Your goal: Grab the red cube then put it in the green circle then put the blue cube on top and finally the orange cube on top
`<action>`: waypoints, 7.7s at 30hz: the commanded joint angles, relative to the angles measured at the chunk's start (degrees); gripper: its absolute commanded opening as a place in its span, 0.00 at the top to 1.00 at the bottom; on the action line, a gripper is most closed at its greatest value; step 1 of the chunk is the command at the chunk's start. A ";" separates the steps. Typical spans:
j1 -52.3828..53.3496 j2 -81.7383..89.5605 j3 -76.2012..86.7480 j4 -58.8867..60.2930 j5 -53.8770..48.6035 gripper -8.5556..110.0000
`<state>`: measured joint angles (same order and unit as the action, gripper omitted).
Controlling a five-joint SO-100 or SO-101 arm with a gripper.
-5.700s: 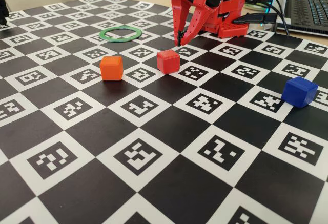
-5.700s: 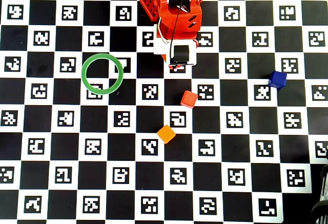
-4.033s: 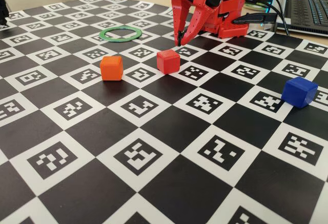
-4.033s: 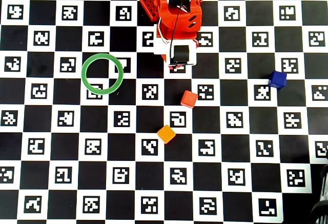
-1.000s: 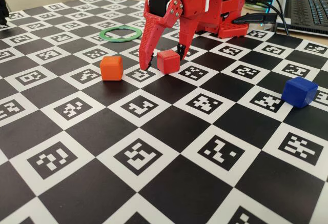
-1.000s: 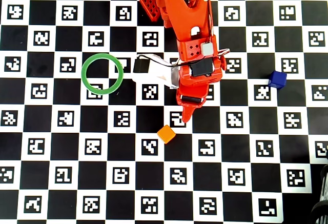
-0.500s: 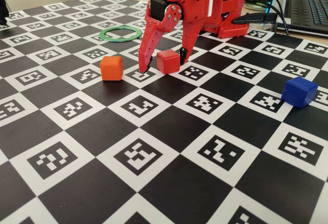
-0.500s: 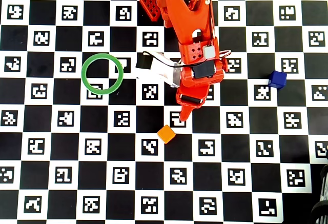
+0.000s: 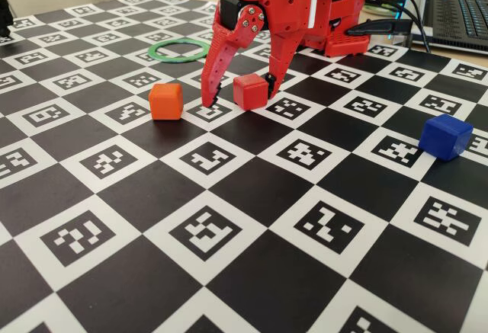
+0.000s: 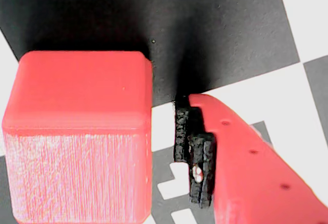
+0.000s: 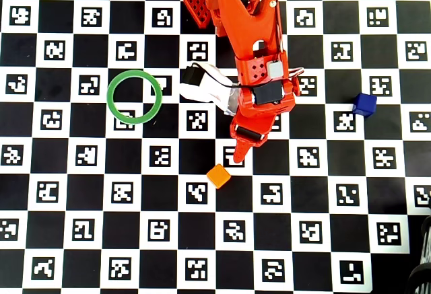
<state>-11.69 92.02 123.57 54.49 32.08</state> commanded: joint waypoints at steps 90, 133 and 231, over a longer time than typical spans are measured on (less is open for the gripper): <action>59.06 3.87 0.00 0.53 -79.10 0.89; 58.71 7.38 -11.34 12.74 -73.74 0.52; -45.53 -18.98 -30.06 4.22 21.80 0.53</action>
<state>-57.66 72.51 97.29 59.50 53.70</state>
